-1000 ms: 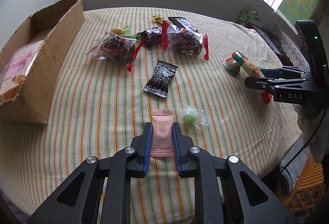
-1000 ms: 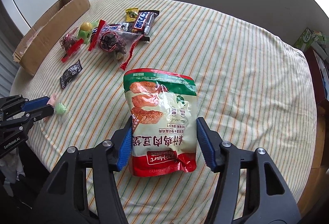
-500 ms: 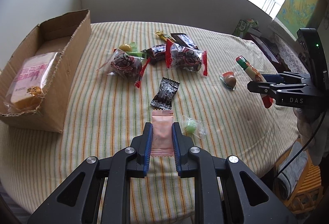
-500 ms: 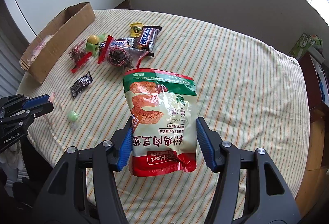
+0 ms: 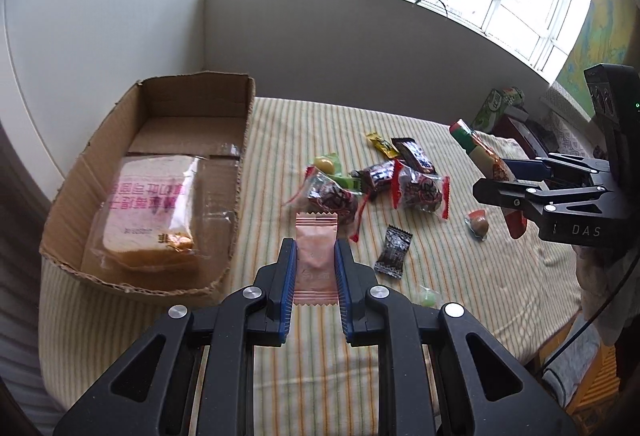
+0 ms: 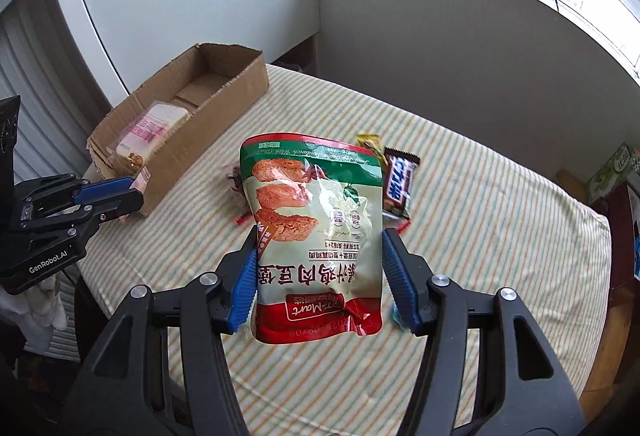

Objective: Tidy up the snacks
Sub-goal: 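Carry both items into the cardboard box and open both grippers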

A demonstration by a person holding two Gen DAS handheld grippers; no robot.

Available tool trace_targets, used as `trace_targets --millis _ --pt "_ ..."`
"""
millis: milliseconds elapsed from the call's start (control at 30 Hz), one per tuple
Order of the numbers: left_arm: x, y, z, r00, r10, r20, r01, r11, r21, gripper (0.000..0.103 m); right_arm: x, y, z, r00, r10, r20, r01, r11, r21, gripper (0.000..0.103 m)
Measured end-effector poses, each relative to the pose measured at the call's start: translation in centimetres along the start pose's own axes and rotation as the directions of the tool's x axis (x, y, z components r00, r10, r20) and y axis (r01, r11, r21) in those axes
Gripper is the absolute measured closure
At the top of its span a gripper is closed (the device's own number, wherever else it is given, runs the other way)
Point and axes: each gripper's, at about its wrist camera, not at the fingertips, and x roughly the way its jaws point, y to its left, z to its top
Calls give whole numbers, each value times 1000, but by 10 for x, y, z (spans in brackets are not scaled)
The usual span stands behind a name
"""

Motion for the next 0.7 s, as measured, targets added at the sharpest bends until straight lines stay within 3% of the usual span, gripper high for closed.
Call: trace_targets --millis 367,700 --pt "-8 69 24 996 78 43 -74 994 -84 86 36 71 76 998 67 14 -65 992 -104 43" --pt "-2 102 29 993 111 42 -106 987 -118 86 84 127 122 997 74 -28 -78 980 -181 43"
